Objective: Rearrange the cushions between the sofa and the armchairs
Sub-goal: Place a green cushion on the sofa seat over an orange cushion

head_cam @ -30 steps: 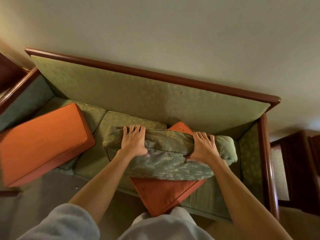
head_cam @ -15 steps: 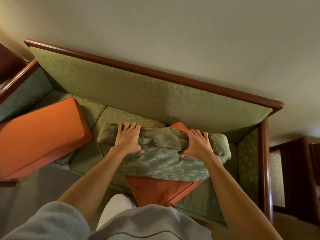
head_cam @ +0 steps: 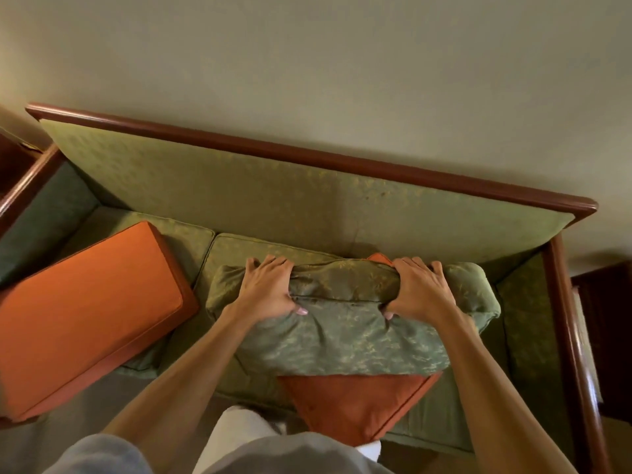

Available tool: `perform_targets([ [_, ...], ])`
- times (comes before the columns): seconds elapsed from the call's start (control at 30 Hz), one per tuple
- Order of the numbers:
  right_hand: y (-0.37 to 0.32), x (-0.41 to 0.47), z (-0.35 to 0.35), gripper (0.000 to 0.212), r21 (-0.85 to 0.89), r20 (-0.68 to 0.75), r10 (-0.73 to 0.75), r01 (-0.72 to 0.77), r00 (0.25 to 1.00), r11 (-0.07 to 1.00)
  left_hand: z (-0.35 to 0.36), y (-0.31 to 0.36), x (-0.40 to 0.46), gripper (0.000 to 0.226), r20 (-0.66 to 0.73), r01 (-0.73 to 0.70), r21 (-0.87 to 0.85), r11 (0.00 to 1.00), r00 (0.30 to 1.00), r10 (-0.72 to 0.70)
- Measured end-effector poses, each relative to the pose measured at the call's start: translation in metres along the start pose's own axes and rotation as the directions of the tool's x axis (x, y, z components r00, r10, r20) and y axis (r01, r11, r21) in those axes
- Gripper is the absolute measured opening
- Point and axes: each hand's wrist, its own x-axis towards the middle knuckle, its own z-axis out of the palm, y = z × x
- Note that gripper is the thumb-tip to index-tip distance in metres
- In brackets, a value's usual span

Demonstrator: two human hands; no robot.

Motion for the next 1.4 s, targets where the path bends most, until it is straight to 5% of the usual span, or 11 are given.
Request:
perform_targets([
  [0.2, -0.068, 0.046, 0.008, 0.090, 0.066, -0.037, 0.096, -0.093, 0.995, 0.993, -0.036, -0.093, 0.036, 0.087, -0.027, -0.128, 0.051, 0.991, 0.991, 0.129],
  [0.4, -0.146, 0.114, 0.003, 0.041, 0.427, -0.088, 0.111, -0.063, 0.990, 0.902, -0.079, -0.183, 0.074, 0.079, -0.094, -0.174, 0.118, 0.978, 0.978, 0.186],
  [0.6, -0.168, 0.187, -0.026, 0.027, 0.469, -0.031, 0.082, -0.058, 0.996, 0.881, -0.114, -0.230, 0.130, 0.087, -0.149, -0.183, 0.114, 0.977, 0.969, 0.199],
  [0.8, -0.167, 0.268, -0.021, 0.048, 0.211, -0.020, 0.161, -0.153, 0.987, 0.965, -0.104, -0.257, 0.198, 0.092, -0.127, -0.122, 0.074, 0.990, 0.983, 0.131],
  [0.97, -0.158, 0.320, 0.041, 0.128, -0.083, 0.170, 0.305, -0.295, 0.937, 0.952, -0.059, -0.282, 0.249, 0.121, 0.038, -0.079, 0.046, 0.996, 0.996, 0.077],
  [1.23, -0.143, 0.352, 0.079, 0.133, -0.037, 0.078, 0.336, -0.334, 0.939, 0.942, -0.033, -0.293, 0.296, 0.131, -0.033, -0.060, 0.128, 0.990, 0.997, 0.065],
  [1.4, -0.158, 0.354, 0.059, 0.121, -0.073, 0.160, 0.395, -0.388, 0.904, 0.919, -0.042, -0.284, 0.285, 0.132, 0.000, -0.023, 0.130, 0.991, 1.000, 0.023],
])
